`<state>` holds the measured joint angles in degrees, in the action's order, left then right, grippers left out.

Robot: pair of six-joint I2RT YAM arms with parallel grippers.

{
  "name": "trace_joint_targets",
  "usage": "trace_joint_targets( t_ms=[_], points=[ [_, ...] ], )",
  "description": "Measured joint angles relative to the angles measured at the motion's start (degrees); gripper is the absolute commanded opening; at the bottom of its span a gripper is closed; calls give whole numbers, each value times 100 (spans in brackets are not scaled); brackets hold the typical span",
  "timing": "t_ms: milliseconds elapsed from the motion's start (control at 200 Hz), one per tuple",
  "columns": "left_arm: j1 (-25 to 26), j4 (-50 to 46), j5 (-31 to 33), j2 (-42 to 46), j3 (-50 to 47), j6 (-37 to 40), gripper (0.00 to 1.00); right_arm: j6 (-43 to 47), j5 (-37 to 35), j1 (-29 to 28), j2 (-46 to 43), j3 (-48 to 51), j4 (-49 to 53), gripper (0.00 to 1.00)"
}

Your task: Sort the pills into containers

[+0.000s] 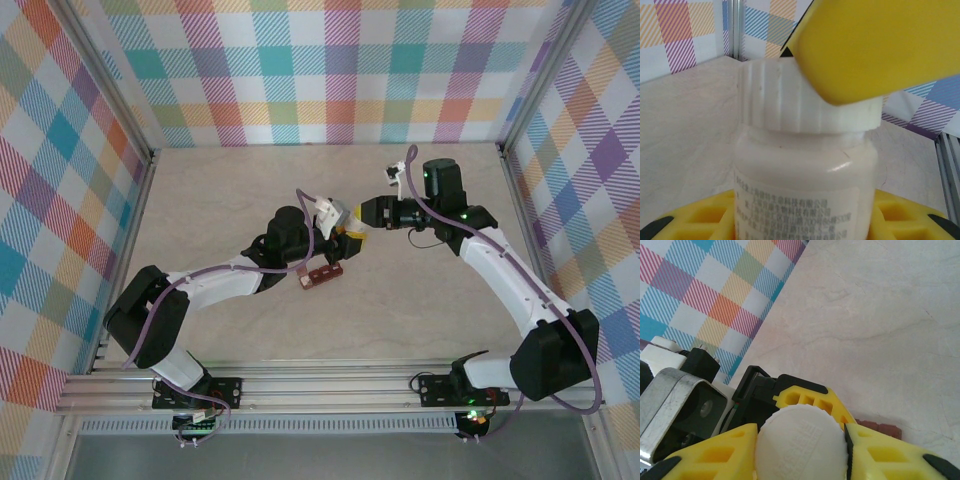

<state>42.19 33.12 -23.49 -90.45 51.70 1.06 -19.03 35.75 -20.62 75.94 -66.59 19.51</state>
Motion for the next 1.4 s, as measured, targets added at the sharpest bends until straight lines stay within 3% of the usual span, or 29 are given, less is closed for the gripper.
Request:
trace_joint_targets(
  t_ms=[155,440,610,820,1010,1120,1400],
  points=[
    [-7,-81,15,-2,0,-20,0,-177,-437,-157,-72,63,-15,36],
    [-7,-275,55,-28,0,-22,0,-1075,-2151,-815,-332,210,31,37],
    [-11,-291,81,-107,0,-22,0,-1620,-2802,-1058,-332,229,96,38],
    [-11,-295,105,-120,0,-22,0,-1836,-3016,-1130,-332,232,118,43],
    [-11,-232,133,-122,22,-24,0,-1781,-3062,-1150,-330,83,442,67],
    [-26,-85,175,-122,70,-24,0,-1742,-3034,-1132,-343,-57,634,75],
    [-105,33,160,-122,70,-46,0,-1517,-2710,-914,-920,-57,758,80]
  ],
)
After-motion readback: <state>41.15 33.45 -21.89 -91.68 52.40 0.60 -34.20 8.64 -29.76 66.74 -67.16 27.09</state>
